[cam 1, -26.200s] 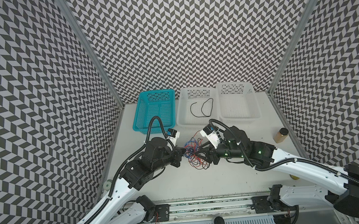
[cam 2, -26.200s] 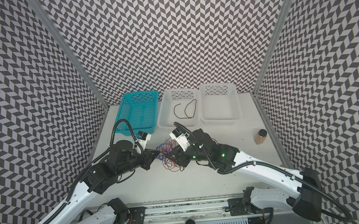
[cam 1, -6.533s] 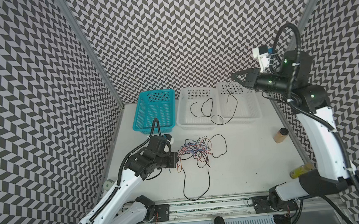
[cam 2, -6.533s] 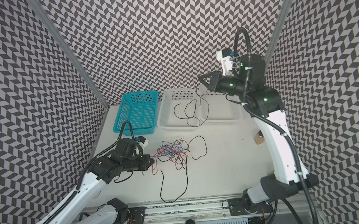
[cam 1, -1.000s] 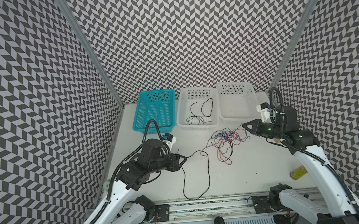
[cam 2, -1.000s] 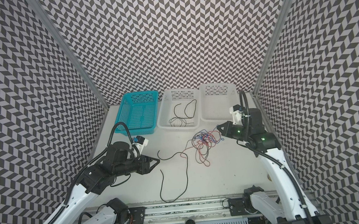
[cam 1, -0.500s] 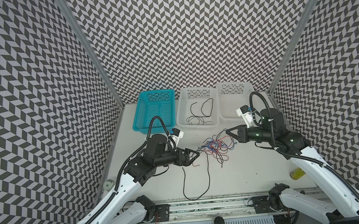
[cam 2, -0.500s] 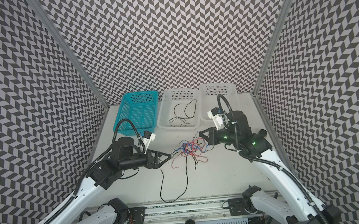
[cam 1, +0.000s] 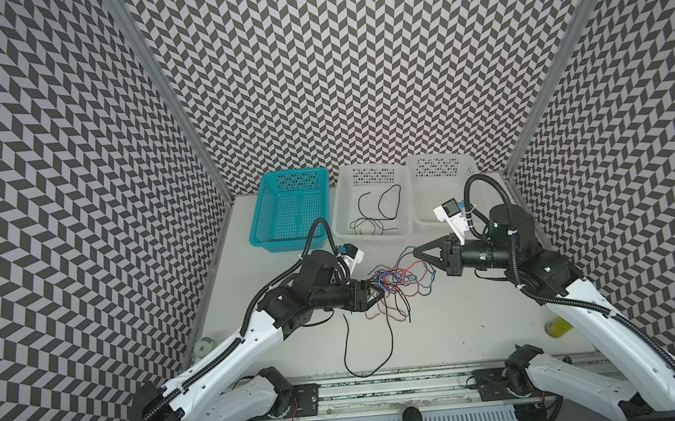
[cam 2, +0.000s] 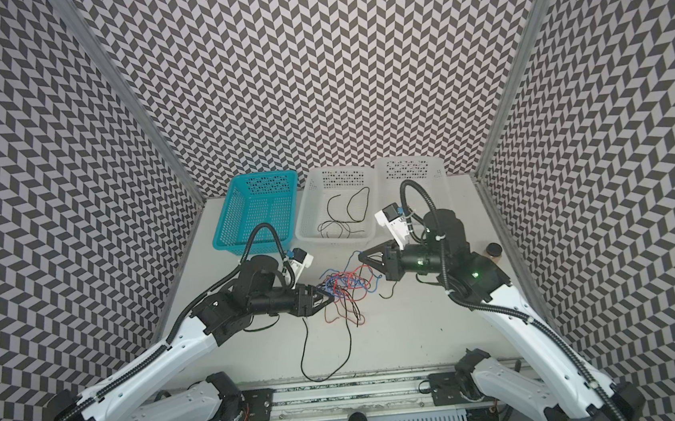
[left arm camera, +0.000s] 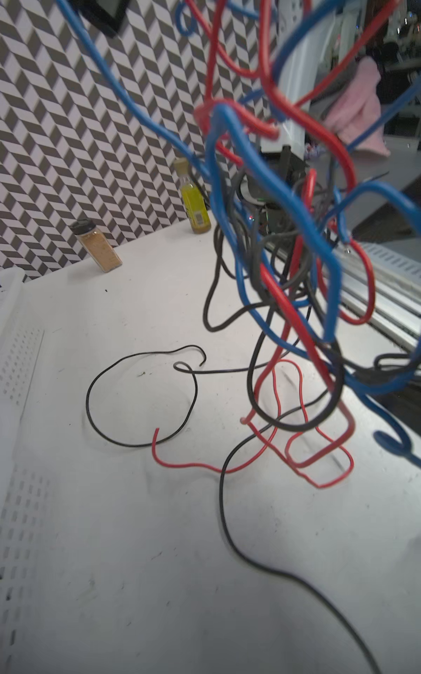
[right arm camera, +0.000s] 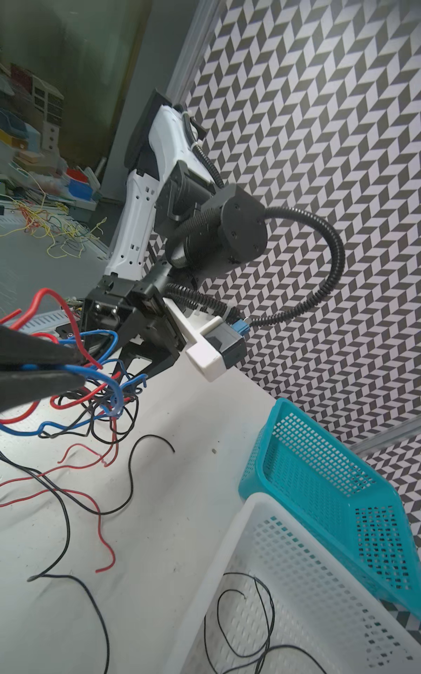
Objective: Untangle the cables
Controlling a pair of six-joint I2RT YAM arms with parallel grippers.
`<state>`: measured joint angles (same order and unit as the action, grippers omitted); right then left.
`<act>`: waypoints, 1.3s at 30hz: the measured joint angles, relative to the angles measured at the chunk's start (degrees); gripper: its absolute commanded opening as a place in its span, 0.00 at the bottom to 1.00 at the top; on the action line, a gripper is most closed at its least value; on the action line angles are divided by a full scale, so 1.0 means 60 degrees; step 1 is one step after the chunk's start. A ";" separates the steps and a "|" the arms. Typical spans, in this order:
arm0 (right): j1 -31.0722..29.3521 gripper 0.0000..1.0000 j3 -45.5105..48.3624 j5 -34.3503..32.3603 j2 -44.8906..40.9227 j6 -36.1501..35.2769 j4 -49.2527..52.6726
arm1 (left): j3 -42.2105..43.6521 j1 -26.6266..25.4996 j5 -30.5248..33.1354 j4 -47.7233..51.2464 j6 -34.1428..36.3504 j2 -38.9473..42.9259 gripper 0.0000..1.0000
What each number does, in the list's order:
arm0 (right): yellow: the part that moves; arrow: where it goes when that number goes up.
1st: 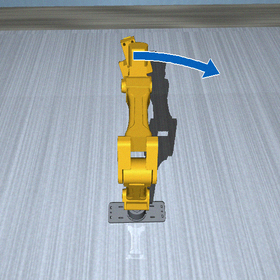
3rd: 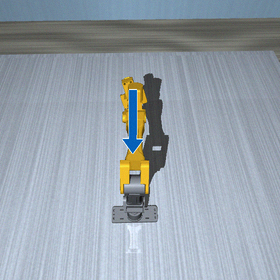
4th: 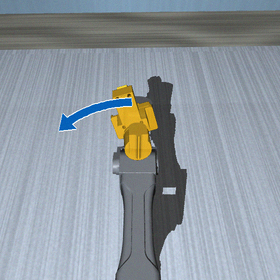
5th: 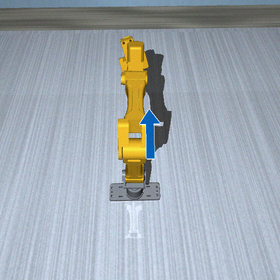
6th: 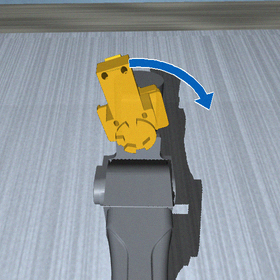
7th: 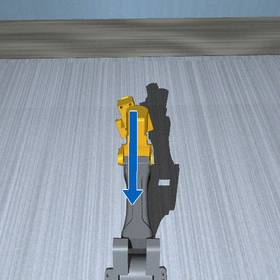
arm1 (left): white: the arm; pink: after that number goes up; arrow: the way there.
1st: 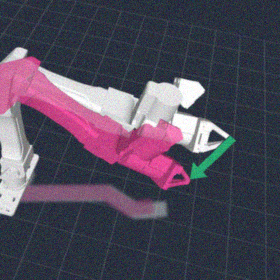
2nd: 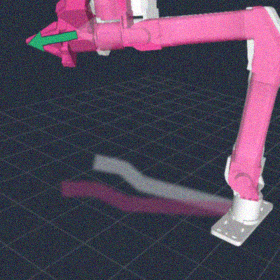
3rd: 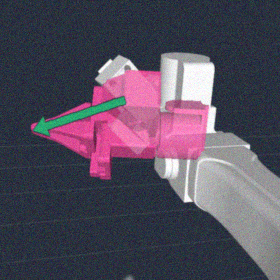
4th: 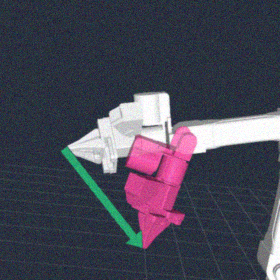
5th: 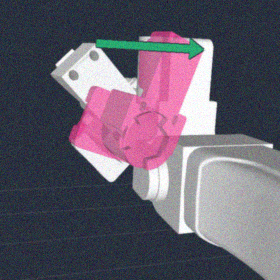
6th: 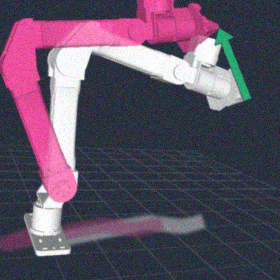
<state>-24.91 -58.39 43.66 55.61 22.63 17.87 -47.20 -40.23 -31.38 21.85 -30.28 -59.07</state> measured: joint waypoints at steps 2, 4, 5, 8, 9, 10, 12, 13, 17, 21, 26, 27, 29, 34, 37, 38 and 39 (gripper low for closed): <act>-0.0025 0.00 0.0087 0.0204 0.0000 -0.0029 -0.0055 | -0.0091 0.0000 0.0229 0.0087 0.0018 -0.0036 0.61; -0.0069 0.00 0.0204 0.0335 0.0000 -0.0047 -0.0127 | -0.0160 0.0000 0.0470 0.0124 0.0015 -0.0025 0.66; -0.0091 0.00 0.0262 0.0368 0.0000 -0.0062 -0.0164 | -0.0182 0.0000 0.0572 0.0120 0.0007 -0.0011 0.67; -0.0138 0.00 0.0408 0.0415 0.0000 -0.0142 -0.0182 | -0.0175 0.0000 0.0805 0.0066 -0.0109 0.0219 0.72; -0.0149 0.00 0.0452 0.0459 0.0000 -0.0168 -0.0189 | -0.0142 0.0000 0.0856 -0.0062 -0.0178 0.0346 0.72; -0.0175 0.00 0.0506 0.0514 0.0000 -0.0186 -0.0186 | -0.0091 0.0000 0.0907 -0.0233 -0.0244 0.0517 0.72; -0.0244 0.00 0.0586 0.0601 0.0000 -0.0204 -0.0186 | -0.0018 0.0000 0.0925 -0.0481 -0.0335 0.0783 0.73; -0.0273 0.00 0.0623 0.0656 0.0000 -0.0215 -0.0186 | -0.0004 0.0000 0.0911 -0.0601 -0.0404 0.0867 0.72; -0.0390 0.00 0.0703 0.0761 0.0000 -0.0288 -0.0189 | 0.0044 -0.0004 0.0656 -0.1067 -0.0579 0.0725 0.68; -0.0415 0.00 0.0707 0.0758 -0.0007 -0.0401 -0.0189 | 0.0248 -0.0029 0.0288 -0.1224 -0.0718 0.0510 0.69; -0.0430 0.00 0.0707 0.0765 -0.0007 -0.0546 -0.0200 | 0.0372 -0.0066 -0.0229 -0.1213 -0.0641 0.0521 0.62; -0.0430 0.00 0.0707 0.0787 -0.0007 -0.0557 -0.0226 | 0.0372 -0.0073 -0.0310 -0.1195 -0.0594 0.0521 0.60; -0.0433 0.00 0.0707 0.0900 -0.0011 -0.0557 -0.0353 | 0.0368 -0.0084 -0.0474 -0.1115 -0.0441 0.0455 0.56; -0.0444 0.00 0.0707 0.1129 -0.0160 -0.0554 -0.0809 | 0.0266 -0.0171 -0.0816 -0.0714 -0.0135 -0.0062 0.54; -0.0463 0.00 0.0707 0.1242 -0.0302 -0.0546 -0.1082 | 0.0259 -0.0248 -0.0940 -0.0539 -0.0015 -0.0208 0.41; -0.0474 0.00 0.0707 0.1260 -0.0328 -0.0543 -0.1118 | 0.0240 -0.0277 -0.0973 -0.0495 0.0066 -0.0222 0.29; -0.0484 0.00 0.0707 0.1275 -0.0342 -0.0546 -0.1151 | 0.0215 -0.0302 -0.0987 -0.0455 0.0076 -0.0222 0.24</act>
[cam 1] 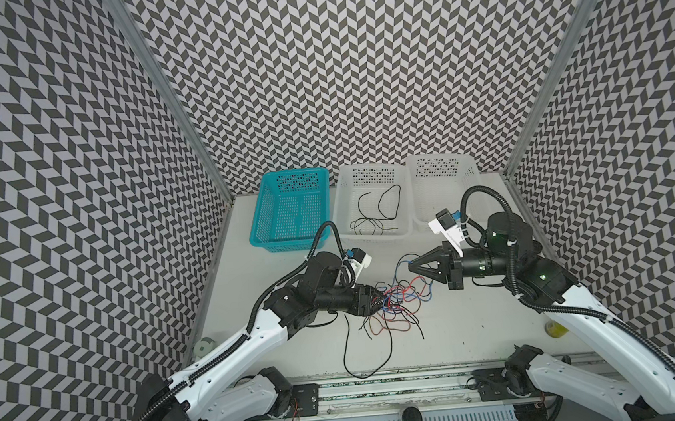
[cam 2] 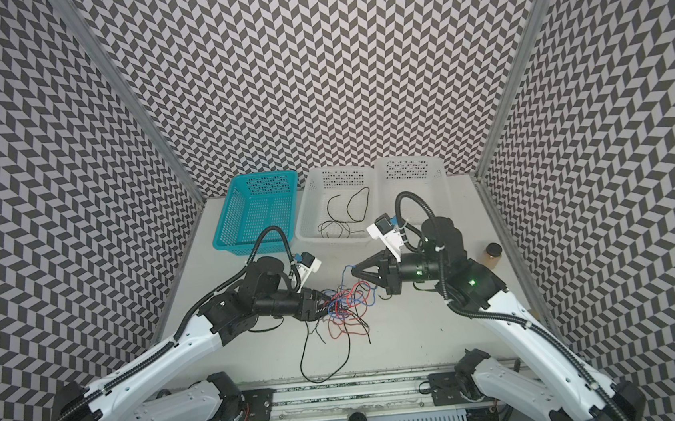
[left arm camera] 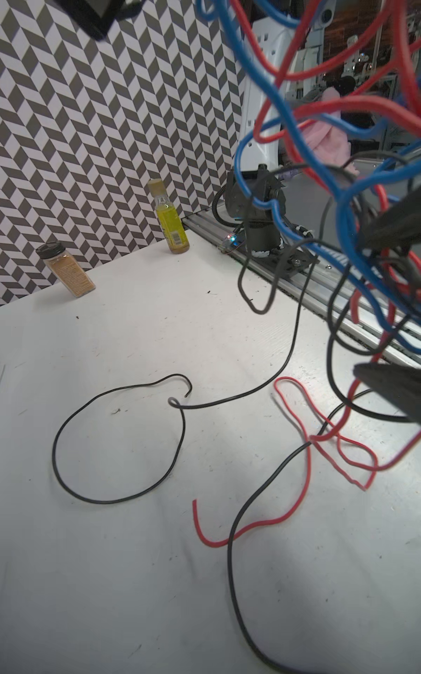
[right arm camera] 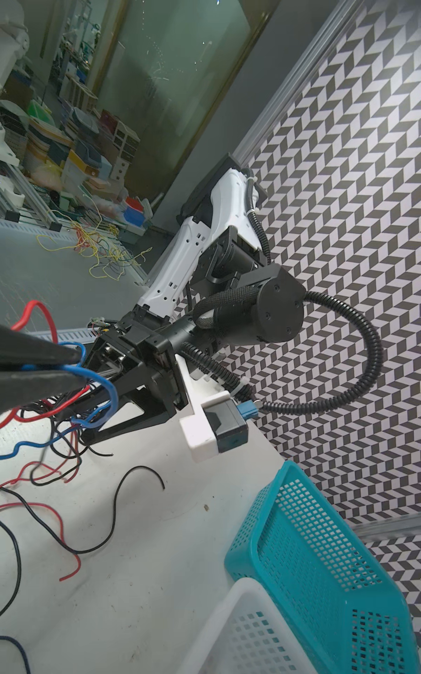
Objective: Untangle the cables
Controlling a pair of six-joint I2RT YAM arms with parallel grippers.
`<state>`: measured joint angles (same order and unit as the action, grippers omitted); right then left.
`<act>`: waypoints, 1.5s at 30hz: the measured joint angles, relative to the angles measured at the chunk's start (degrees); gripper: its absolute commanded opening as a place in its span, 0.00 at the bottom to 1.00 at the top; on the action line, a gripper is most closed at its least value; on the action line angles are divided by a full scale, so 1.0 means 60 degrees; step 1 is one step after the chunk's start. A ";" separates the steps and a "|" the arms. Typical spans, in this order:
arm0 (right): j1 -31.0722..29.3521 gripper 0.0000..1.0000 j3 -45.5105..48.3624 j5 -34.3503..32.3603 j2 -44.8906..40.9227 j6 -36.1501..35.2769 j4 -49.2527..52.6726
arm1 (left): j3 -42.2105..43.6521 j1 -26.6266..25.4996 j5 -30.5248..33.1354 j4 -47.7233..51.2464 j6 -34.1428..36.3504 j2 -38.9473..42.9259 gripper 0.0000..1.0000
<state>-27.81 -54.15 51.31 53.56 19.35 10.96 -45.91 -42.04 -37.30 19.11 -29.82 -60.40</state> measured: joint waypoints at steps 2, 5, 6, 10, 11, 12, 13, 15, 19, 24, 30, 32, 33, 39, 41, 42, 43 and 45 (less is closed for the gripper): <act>-0.0007 0.00 0.0000 0.0033 -0.0015 0.0000 -0.0091 | -0.0069 -0.0015 0.0000 0.0106 0.0124 -0.0004 0.16; -0.0011 0.00 0.0000 -0.0025 -0.0062 -0.0047 -0.0076 | -0.0149 -0.0066 0.0076 0.0182 0.0273 0.0044 0.04; -0.0011 0.00 0.0000 -0.0120 -0.0098 -0.0087 -0.0044 | -0.0178 -0.0076 0.0131 0.0255 0.0331 0.0087 0.00; -0.0015 0.05 0.0022 -0.0831 -0.0470 -0.0229 0.0386 | -0.0237 -0.0091 0.0437 0.0525 0.0459 0.0346 0.00; -0.0015 0.19 0.0051 -0.1086 -0.0608 -0.0240 0.0488 | -0.0251 -0.0095 0.0546 0.0554 0.0463 0.0419 0.00; -0.0018 0.30 0.0084 -0.1432 -0.0772 -0.0237 0.0637 | -0.0284 -0.0109 0.0710 0.0612 0.0466 0.0499 0.00; -0.0025 0.37 0.0095 -0.1887 -0.0943 -0.0248 0.0794 | -0.0306 -0.0113 0.0958 0.0747 0.0455 0.0565 0.00; -0.0025 0.48 0.0091 -0.2816 -0.1268 -0.0240 0.1078 | -0.0328 -0.0106 0.1537 0.1104 0.0382 0.0623 0.00; -0.0025 0.54 0.0069 -0.4258 -0.1628 -0.0142 0.1719 | -0.0470 -0.0080 0.2601 0.1734 0.0146 0.0623 0.00; -0.0510 0.54 0.0080 -0.4415 -0.1756 0.0302 0.1767 | -0.0805 -0.0084 0.3377 0.2138 -0.0106 0.0616 0.00; -0.3271 0.44 0.0080 -0.5603 -0.1344 0.0656 0.1220 | -0.1115 -0.0331 0.4189 0.2353 -0.0273 0.0495 0.00; -0.4076 0.38 0.0084 -0.6262 -0.0892 0.0827 0.0896 | -0.1126 -0.0452 0.4408 0.2419 -0.0306 0.0415 0.00; -0.4452 0.37 0.0084 -0.6674 -0.0579 0.0951 0.0729 | -0.1129 -0.0525 0.4546 0.2470 -0.0324 0.0372 0.00; -0.5282 0.36 -0.0135 -0.8309 0.1639 0.1628 0.0579 | -0.1217 -0.0841 0.5209 0.2750 -0.0335 0.0342 0.00; -0.5355 0.35 -0.0364 -0.8663 0.2237 0.1865 0.0590 | -0.1235 -0.0889 0.5552 0.2856 -0.0342 0.0342 0.00; -0.5399 0.34 -0.0481 -0.8856 0.2473 0.1982 0.0590 | -0.1235 -0.0889 0.5734 0.2958 -0.0353 0.0342 0.00; -0.5424 0.33 -0.0572 -0.9063 0.2645 0.2116 0.0605 | -0.1235 -0.0922 0.5890 0.3045 -0.0368 0.0342 0.00; -0.5457 0.33 -0.0641 -0.9428 0.2812 0.2295 0.0568 | -0.1235 -0.1002 0.6116 0.3151 -0.0368 0.0342 0.00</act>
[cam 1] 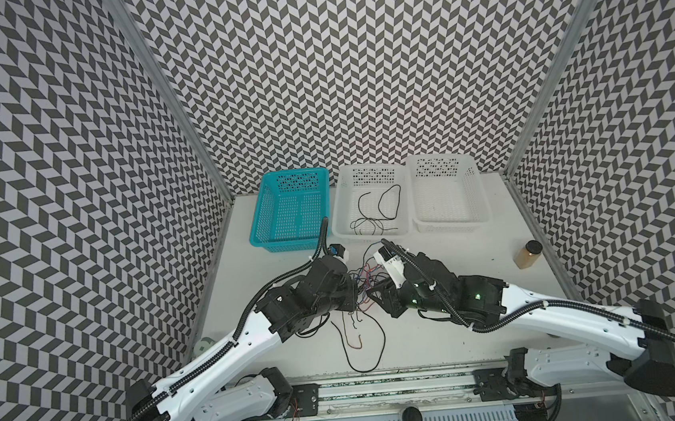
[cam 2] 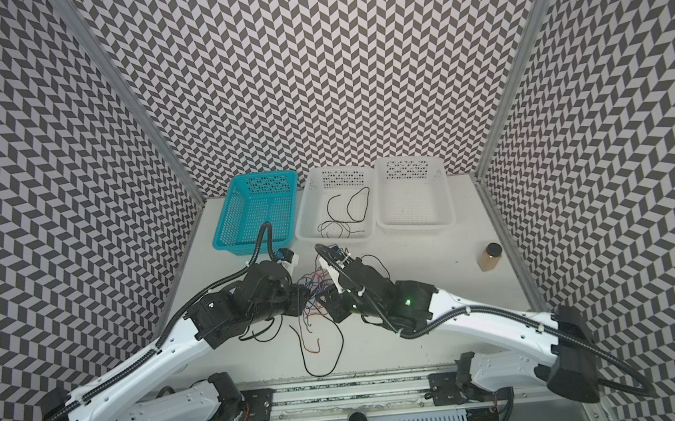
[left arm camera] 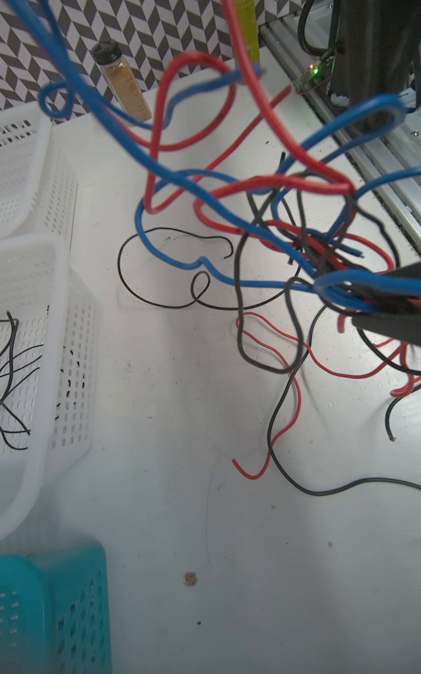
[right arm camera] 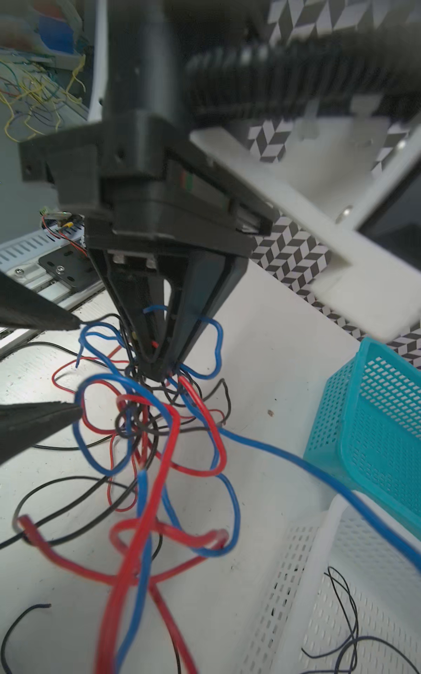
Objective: Untangle the cables
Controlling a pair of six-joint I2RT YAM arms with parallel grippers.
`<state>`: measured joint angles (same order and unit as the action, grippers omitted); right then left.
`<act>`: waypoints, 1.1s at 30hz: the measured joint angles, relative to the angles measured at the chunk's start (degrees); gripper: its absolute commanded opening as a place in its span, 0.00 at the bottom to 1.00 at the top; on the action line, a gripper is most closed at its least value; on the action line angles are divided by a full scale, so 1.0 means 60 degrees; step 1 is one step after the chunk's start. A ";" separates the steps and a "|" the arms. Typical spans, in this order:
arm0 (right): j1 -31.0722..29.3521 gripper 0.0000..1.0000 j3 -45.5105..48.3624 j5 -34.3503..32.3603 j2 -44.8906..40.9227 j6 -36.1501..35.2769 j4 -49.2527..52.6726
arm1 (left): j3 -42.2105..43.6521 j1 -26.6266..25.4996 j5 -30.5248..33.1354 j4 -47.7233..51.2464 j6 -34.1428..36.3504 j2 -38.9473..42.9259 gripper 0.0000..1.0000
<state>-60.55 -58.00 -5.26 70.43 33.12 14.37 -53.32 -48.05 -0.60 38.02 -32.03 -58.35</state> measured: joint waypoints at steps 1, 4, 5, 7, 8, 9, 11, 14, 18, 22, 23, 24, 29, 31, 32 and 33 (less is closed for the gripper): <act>0.0000 0.33 0.0000 -0.0153 0.0022 0.0080 0.0000 | 0.0000 -0.0040 0.0076 0.0029 0.0000 0.0000 0.00; 0.0000 0.34 0.0000 -0.0521 0.0040 0.0291 -0.0219 | 0.0000 -0.0215 0.0146 0.0015 0.0004 0.0000 0.00; 0.0000 0.34 -0.0004 -0.0637 0.0084 0.0361 -0.0331 | 0.0000 -0.0324 0.0146 -0.0007 0.0004 0.0000 0.00; 0.0004 0.34 -0.0076 -0.0834 0.0291 0.0492 -0.0426 | 0.0000 -0.0481 0.0215 -0.0033 0.0000 0.0000 0.00; 0.0000 0.34 -0.0131 -0.0914 0.0452 0.0554 -0.0452 | 0.0000 -0.0543 0.0284 -0.0018 0.0000 0.0000 0.00; 0.0000 0.31 -0.0178 -0.0976 0.0634 0.0630 -0.0503 | 0.0000 -0.0568 0.0437 0.0011 0.0000 0.0000 0.00; 0.0004 0.25 -0.0229 -0.1060 0.0892 0.0736 -0.0492 | 0.0000 -0.0590 0.0656 0.0091 0.0000 0.0007 0.00; 0.0000 0.12 -0.0215 -0.1282 0.0918 0.0871 -0.0430 | 0.0000 -0.0667 0.0867 0.0113 0.0004 0.0058 0.00; -0.0029 0.00 0.0135 -0.1683 0.0437 0.0998 -0.0470 | 0.0000 -0.0699 0.1158 0.0087 0.0004 0.0459 0.00; -0.0117 0.00 0.0743 -0.1996 -0.0390 0.1071 -0.0769 | 0.0040 -0.0845 0.1315 -0.0106 -0.0084 0.0933 0.00; -0.0127 0.00 0.0976 -0.2098 -0.0670 0.1093 -0.0900 | 0.0098 -0.0867 0.1351 -0.0208 -0.0160 0.1078 0.00; -0.0127 0.00 0.1198 -0.2193 -0.0925 0.1115 -0.0969 | 0.0189 -0.0878 0.1359 -0.0346 -0.0226 0.1242 0.00; 0.0215 0.00 0.2157 -0.2087 -0.2065 0.1282 -0.1257 | 0.0667 -0.0987 0.1242 -0.1053 -0.0568 0.2051 0.00; 0.0743 0.00 0.2546 -0.1854 -0.2663 0.1304 -0.1169 | 0.0867 -0.0962 0.1239 -0.1235 -0.0681 0.2448 0.00; 0.1155 0.00 0.2783 -0.1632 -0.3045 0.1319 -0.1071 | 0.0936 -0.0933 0.1195 -0.1286 -0.0707 0.2652 0.00; 0.1555 0.00 0.2991 -0.1253 -0.3435 0.1322 -0.1027 | 0.0987 -0.0922 0.1067 -0.1395 -0.0732 0.2783 0.00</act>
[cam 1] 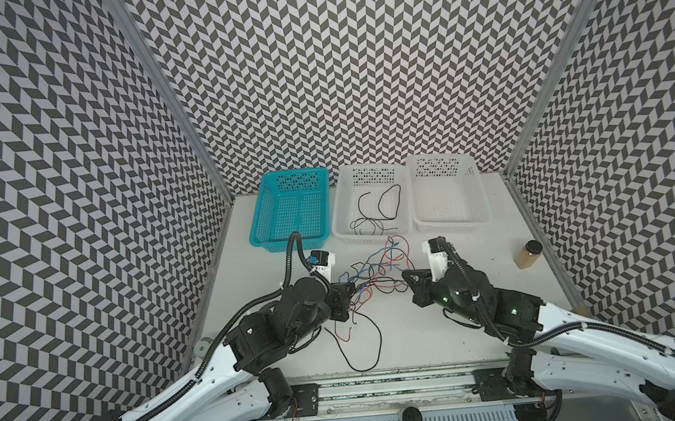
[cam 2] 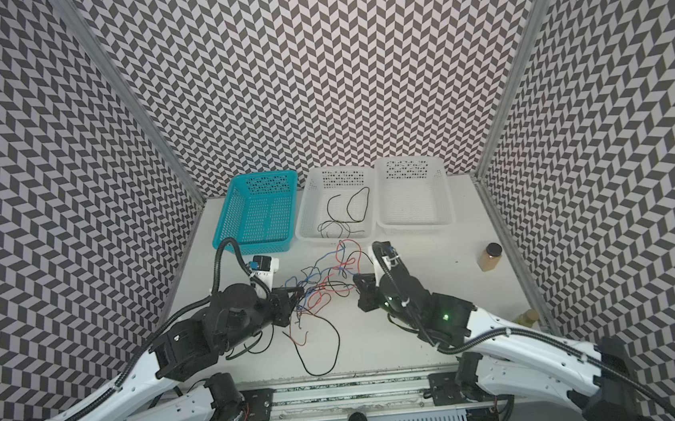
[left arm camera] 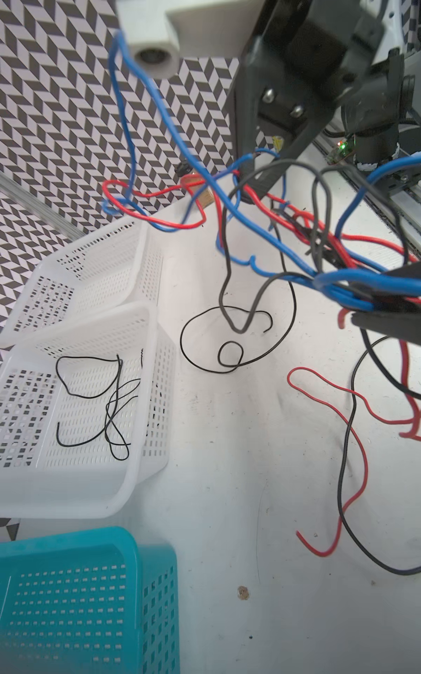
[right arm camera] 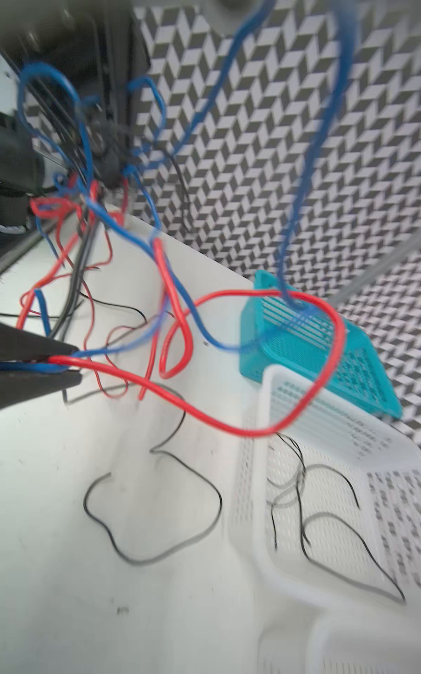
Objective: Untangle the cables
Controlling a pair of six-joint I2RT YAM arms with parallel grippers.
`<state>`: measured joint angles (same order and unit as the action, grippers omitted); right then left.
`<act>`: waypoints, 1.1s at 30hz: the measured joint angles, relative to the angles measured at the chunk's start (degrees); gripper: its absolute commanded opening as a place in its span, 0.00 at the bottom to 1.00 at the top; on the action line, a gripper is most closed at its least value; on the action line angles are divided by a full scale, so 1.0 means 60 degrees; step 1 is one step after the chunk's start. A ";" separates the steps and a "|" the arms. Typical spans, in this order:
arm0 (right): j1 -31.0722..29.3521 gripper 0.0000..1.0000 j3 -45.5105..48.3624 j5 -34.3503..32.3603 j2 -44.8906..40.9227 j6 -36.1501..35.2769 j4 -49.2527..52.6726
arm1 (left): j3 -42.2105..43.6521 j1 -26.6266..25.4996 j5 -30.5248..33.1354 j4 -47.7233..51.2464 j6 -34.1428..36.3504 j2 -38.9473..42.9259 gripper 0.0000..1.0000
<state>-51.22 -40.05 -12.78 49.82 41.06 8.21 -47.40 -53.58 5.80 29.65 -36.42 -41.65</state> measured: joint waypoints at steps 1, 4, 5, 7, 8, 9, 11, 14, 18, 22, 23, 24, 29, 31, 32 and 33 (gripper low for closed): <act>0.0237 0.00 0.0124 0.0331 -0.0284 -0.0007 0.0058 | 0.0011 0.0000 -0.0131 -0.0087 -0.0026 0.0040 0.00; 0.0984 0.00 0.0284 0.1388 -0.1126 -0.0091 0.0339 | 0.0087 0.0098 -0.0674 -0.0481 -0.0098 0.0051 0.00; 0.1235 0.00 0.0284 0.1683 -0.1311 -0.0131 0.0484 | 0.0131 0.0142 -0.0871 -0.0605 -0.0113 0.0051 0.00; 0.1643 0.00 0.0266 0.2208 -0.1512 -0.0226 0.0812 | 0.0215 0.0251 -0.1198 -0.0739 -0.0131 0.0047 0.00; 0.1832 0.00 0.0219 0.2463 -0.1552 -0.0277 0.1038 | 0.0233 0.0310 -0.1337 -0.0765 -0.0135 0.0047 0.00; 0.1989 0.00 0.0146 0.2652 -0.1559 -0.0331 0.1242 | 0.0237 0.0379 -0.1450 -0.0750 -0.0135 0.0047 0.00; 0.2393 0.00 -0.0091 0.2929 -0.1555 -0.0488 0.1803 | 0.0240 0.0718 -0.1810 -0.0714 -0.0124 0.0047 0.00; 0.3606 0.00 -0.0331 0.2091 -0.1687 -0.0674 0.3053 | 0.0357 0.2029 -0.1778 -0.0138 -0.0109 0.0423 0.00; 0.4266 0.00 -0.0335 0.2656 -0.1810 -0.1282 0.3603 | 0.0648 0.2936 -0.2528 0.0055 -0.0047 0.0732 0.00; 0.4415 0.07 -0.0375 0.2900 -0.1814 -0.1749 0.3668 | 0.0670 0.3136 -0.2962 0.0229 0.0076 0.0357 0.00; 0.4426 0.16 -0.0423 0.2881 -0.1810 -0.1810 0.3738 | 0.0670 0.3136 -0.2991 0.0273 0.0127 0.0295 0.00; 0.4437 0.25 -0.0484 0.2871 -0.1807 -0.1847 0.3814 | 0.0670 0.3140 -0.3013 0.0321 0.0189 0.0270 0.00; 0.4572 0.51 -0.0852 0.3559 -0.1566 -0.2138 0.3942 | 0.0663 0.3238 -0.3129 0.0583 0.0539 0.0124 0.00; 0.4477 0.56 -0.1045 0.3949 -0.1453 -0.2197 0.3847 | 0.0667 0.3257 -0.3253 0.0568 0.0601 0.0018 0.00; 0.4382 0.57 -0.1071 0.4091 -0.1450 -0.2186 0.3756 | 0.0674 0.3257 -0.3311 0.0565 0.0608 -0.0007 0.00; 0.4222 0.59 -0.1078 0.4237 -0.1475 -0.2175 0.3621 | 0.0674 0.3257 -0.3381 0.0550 0.0623 -0.0025 0.00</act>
<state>-25.89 -46.52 12.64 40.97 28.01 29.93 -43.35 -34.04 -14.48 32.95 -32.69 -41.80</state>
